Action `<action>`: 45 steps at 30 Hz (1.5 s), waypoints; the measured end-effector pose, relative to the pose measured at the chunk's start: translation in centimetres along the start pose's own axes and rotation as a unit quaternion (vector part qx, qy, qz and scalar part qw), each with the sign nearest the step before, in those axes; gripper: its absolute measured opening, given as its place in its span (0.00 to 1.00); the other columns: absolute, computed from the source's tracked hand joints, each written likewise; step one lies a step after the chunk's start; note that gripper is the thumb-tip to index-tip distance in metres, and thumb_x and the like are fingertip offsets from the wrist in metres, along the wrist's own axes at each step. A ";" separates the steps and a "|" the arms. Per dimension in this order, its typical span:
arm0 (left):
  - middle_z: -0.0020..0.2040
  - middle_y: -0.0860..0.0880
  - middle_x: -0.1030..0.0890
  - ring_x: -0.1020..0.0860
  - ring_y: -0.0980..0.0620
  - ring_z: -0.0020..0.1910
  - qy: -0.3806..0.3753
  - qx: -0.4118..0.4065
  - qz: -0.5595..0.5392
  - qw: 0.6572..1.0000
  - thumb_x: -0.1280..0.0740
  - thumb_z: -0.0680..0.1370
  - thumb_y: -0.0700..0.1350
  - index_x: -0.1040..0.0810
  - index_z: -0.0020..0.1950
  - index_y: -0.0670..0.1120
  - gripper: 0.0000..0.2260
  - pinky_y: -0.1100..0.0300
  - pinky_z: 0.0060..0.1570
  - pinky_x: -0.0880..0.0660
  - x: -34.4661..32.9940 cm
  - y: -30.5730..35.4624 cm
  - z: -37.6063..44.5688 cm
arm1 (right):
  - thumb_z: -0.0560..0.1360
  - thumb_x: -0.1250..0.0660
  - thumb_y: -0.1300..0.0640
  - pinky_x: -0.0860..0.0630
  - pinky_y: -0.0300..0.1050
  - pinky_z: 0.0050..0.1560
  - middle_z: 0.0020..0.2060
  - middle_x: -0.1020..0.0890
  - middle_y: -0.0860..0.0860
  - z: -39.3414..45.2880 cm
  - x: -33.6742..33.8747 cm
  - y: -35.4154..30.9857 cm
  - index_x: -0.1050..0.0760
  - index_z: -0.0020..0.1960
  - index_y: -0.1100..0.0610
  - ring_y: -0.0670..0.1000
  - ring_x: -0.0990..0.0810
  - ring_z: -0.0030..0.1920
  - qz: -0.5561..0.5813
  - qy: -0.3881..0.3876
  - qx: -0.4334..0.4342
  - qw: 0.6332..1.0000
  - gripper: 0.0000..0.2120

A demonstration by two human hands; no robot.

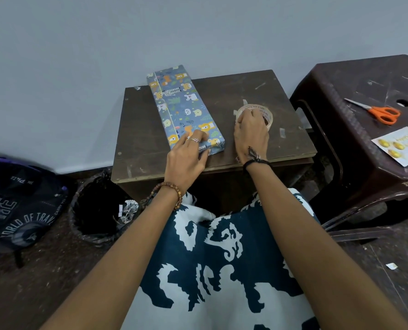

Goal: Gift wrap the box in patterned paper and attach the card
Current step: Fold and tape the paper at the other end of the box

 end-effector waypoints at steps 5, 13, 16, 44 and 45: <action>0.48 0.48 0.19 0.22 0.47 0.55 0.003 0.001 0.000 1.000 0.31 0.73 0.42 0.25 0.52 0.44 0.09 0.50 0.41 0.21 -0.1 0.2 0.0 | 0.79 0.42 0.62 0.26 0.46 0.48 0.58 0.27 0.58 -0.5 0.6 0.5 0.29 0.60 0.62 0.56 0.25 0.55 -0.055 -0.017 -0.017 0.998 0.11; 0.51 0.50 0.20 0.25 0.48 0.60 -0.020 0.030 -0.003 0.999 0.32 0.74 0.43 0.27 0.53 0.45 0.09 0.48 0.45 0.22 -0.4 -0.2 0.1 | 0.51 0.19 0.56 0.41 0.33 0.17 0.22 0.25 0.48 -0.8 0.5 -1.4 0.26 0.25 0.54 0.44 0.27 0.18 -0.200 -0.069 0.020 0.977 0.15; 0.51 0.50 0.20 0.24 0.48 0.59 -0.021 0.031 -0.001 0.999 0.32 0.74 0.43 0.27 0.52 0.45 0.09 0.50 0.45 0.22 -0.3 -0.1 0.1 | 0.49 0.18 0.52 0.42 0.32 0.16 0.18 0.27 0.46 -0.9 -0.2 -1.5 0.26 0.23 0.54 0.42 0.29 0.16 -0.199 -0.083 0.042 0.976 0.17; 0.49 0.50 0.21 0.23 0.50 0.53 -0.019 0.039 0.029 0.999 0.33 0.75 0.47 0.28 0.54 0.47 0.10 0.51 0.42 0.24 -0.4 -0.1 0.3 | 0.75 0.31 0.57 0.30 0.30 0.21 0.21 0.23 0.44 -11.3 -2.4 -0.5 0.24 0.43 0.55 0.39 0.29 0.19 0.666 -0.078 -0.466 0.577 0.03; 0.49 0.50 0.21 0.23 0.50 0.53 -0.021 0.042 0.028 0.999 0.34 0.75 0.48 0.28 0.54 0.47 0.10 0.51 0.42 0.24 -0.5 -0.2 0.3 | 0.75 0.31 0.58 0.31 0.29 0.20 0.20 0.24 0.44 -11.3 -2.6 -0.7 0.24 0.43 0.55 0.39 0.30 0.18 0.674 -0.068 -0.467 0.568 0.03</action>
Point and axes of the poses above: each hand's wrist, its own z-axis towards the middle knuckle, its own x-axis out of the back of the hand, y = z × x, the point moved 7 cm from there along z, towards the middle knuckle
